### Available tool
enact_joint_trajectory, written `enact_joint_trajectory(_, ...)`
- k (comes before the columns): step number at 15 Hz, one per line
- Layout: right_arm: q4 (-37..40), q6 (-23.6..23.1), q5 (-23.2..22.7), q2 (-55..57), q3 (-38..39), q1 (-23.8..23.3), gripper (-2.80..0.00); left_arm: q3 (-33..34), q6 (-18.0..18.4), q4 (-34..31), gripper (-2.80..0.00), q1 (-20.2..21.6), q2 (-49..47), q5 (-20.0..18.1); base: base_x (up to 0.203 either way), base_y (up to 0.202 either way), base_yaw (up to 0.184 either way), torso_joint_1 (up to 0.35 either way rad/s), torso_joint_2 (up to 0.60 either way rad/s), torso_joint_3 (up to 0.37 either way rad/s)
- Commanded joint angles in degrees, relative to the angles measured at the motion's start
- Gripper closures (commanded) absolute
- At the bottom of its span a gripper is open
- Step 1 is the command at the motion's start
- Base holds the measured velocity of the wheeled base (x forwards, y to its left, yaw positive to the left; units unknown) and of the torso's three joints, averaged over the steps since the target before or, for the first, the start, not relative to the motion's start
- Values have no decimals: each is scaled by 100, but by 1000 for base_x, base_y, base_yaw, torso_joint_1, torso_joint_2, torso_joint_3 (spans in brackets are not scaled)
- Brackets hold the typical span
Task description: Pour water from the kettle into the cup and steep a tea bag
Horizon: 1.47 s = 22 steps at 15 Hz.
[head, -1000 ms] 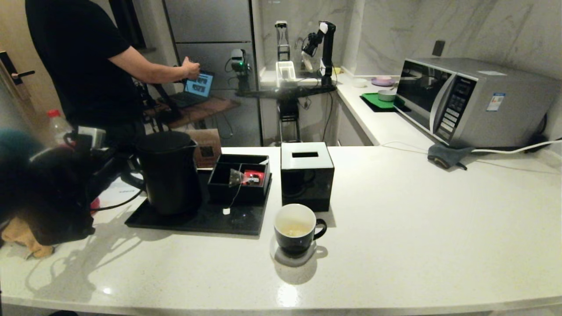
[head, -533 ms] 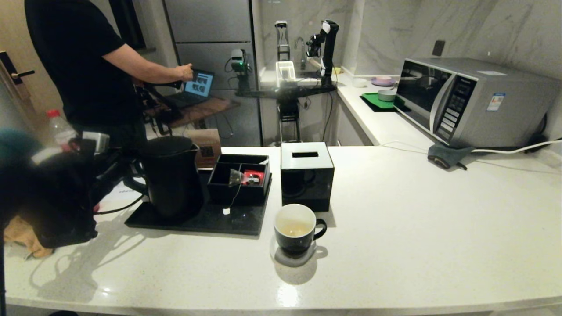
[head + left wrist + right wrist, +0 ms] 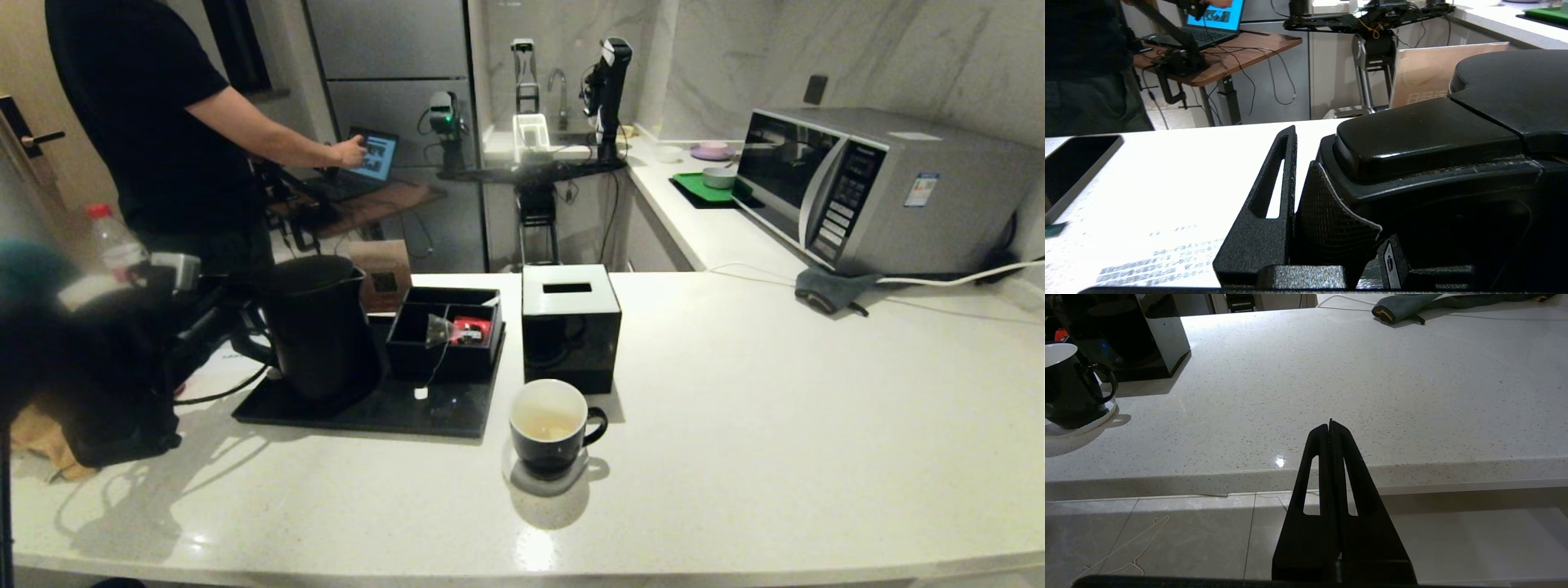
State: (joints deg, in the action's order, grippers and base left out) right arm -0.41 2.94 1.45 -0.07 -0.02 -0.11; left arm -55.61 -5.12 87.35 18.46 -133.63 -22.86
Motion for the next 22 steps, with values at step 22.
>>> enact_joint_trajectory(22,-2,5,-3,7,-6,-3,0,68,2,143,0,87,-84,-70,0,0,0,0,0,0)
